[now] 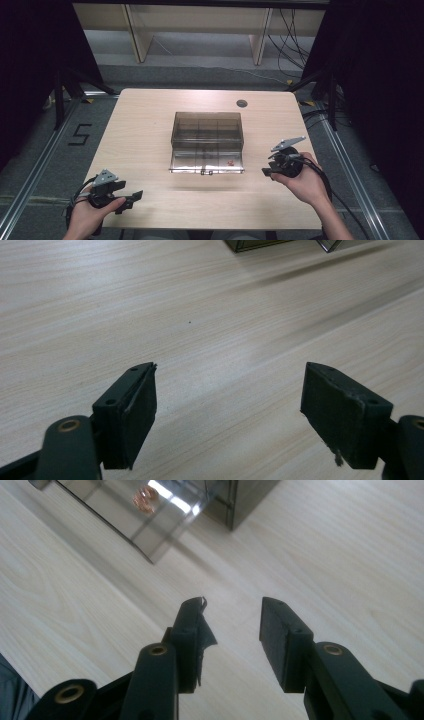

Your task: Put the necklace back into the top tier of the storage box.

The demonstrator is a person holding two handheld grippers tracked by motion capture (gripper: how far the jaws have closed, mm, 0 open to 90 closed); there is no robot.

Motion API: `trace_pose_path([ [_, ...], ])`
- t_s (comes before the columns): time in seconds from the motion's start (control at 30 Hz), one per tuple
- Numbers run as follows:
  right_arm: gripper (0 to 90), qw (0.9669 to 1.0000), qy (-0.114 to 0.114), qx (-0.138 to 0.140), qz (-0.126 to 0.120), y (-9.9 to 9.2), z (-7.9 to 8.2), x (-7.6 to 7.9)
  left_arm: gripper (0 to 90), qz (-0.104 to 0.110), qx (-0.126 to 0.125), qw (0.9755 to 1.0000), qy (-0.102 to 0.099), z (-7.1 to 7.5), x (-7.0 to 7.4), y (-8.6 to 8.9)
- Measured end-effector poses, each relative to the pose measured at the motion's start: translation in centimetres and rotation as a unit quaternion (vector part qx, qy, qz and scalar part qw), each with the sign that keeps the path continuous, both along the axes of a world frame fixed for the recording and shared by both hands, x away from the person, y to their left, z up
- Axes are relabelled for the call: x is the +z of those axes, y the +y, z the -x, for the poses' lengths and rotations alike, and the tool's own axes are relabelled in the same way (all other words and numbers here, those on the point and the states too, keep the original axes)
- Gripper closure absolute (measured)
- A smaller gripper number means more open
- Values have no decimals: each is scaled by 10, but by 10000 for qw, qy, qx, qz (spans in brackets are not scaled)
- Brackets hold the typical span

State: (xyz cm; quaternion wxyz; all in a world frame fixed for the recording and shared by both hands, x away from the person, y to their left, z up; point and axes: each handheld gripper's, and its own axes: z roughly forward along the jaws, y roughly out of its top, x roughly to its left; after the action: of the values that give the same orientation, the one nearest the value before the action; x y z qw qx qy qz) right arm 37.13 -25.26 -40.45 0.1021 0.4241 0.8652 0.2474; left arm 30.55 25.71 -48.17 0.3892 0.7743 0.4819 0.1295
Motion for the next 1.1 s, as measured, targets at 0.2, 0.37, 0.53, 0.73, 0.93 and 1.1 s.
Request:
trace_pose_path([
  [0.2,611,9998,133,-120,109,-12,2,-15,223,-49,-28,10000,9,0,0,1],
  [0.37,604,9993,238,-249,151,-21,4,-31,223,-55,-23,10000,17,0,0,1],
  [0.53,595,9987,355,-317,157,-26,7,-46,223,-69,-39,10000,2,0,0,1],
  [0.73,591,9988,290,-385,40,-29,8,-55,223,-87,-56,9999,11,0,0,1],
  [0.93,592,9988,31,-463,-163,-32,11,-57,223,-103,-118,9998,-87,0,0,0],
  [1.1,589,9961,-200,-772,-385,-34,15,-55,224,-113,-168,9998,32,1,2,0],
])
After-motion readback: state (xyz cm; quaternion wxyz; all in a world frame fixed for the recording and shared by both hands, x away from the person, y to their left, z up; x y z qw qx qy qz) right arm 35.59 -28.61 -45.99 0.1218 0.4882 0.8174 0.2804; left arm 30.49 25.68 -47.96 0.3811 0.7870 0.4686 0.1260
